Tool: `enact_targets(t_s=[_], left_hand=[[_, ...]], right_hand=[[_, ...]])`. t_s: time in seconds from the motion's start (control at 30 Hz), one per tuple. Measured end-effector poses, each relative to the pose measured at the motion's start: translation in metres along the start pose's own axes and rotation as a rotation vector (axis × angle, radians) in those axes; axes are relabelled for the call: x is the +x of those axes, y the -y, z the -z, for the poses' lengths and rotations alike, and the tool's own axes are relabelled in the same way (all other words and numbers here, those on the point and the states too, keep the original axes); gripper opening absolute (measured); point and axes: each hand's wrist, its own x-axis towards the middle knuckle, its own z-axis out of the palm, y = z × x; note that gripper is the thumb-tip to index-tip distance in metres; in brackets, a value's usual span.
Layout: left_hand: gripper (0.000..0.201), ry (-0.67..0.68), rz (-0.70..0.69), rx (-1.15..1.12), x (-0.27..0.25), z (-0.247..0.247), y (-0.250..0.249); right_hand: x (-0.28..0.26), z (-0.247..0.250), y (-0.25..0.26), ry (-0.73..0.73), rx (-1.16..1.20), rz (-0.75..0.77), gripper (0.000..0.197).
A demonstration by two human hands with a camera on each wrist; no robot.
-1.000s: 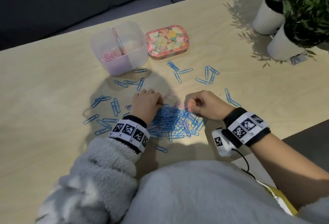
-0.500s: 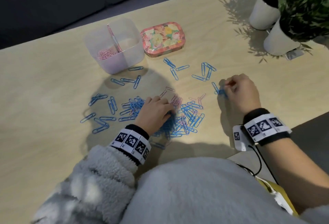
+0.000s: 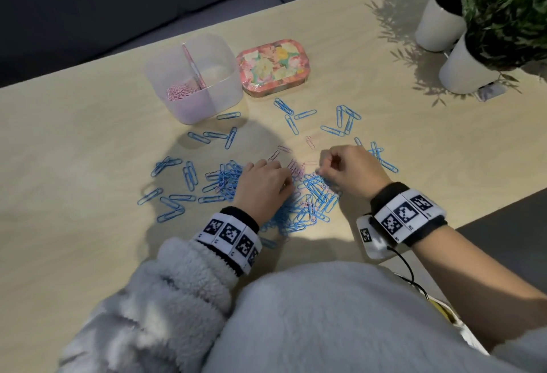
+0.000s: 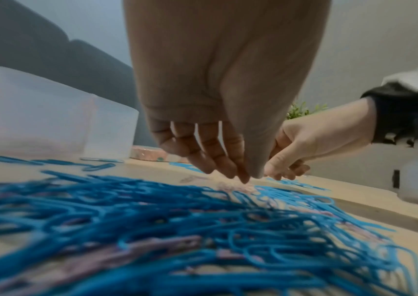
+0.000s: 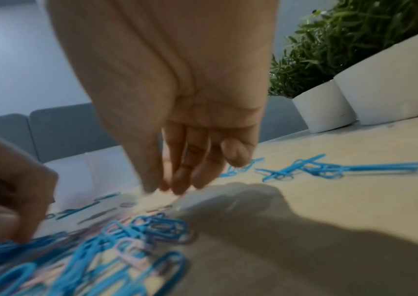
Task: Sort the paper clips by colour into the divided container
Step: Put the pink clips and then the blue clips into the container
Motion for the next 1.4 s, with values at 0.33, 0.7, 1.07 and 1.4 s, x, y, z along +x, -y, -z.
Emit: enact_targets(t_s=[0.33,0.7,1.07,1.4], left_hand=[[0.014,0.129,-0.099,0.033,-0.003,-0.005,0.005],[0.036,0.045,-0.058,0.058,0.028,-0.009,-0.027],[0.019,0.042,0.014,-0.034,0.03,-0.011,-0.018],[0.034,0.133,-0.223,0.043,0.007,-0.014,-0.014]], right_hand=[[-0.008,0.005,-0.021,-0.019,0.394,-0.047,0.032],[-0.019,0.037,-0.054,-0.199,0.703,-0.308,0.022],[-0.023,0.032,-0.044,-0.481,-0.014,-0.229,0.023],[-0.011,0.004,-0.017,0.009,0.015,0.072,0.007]])
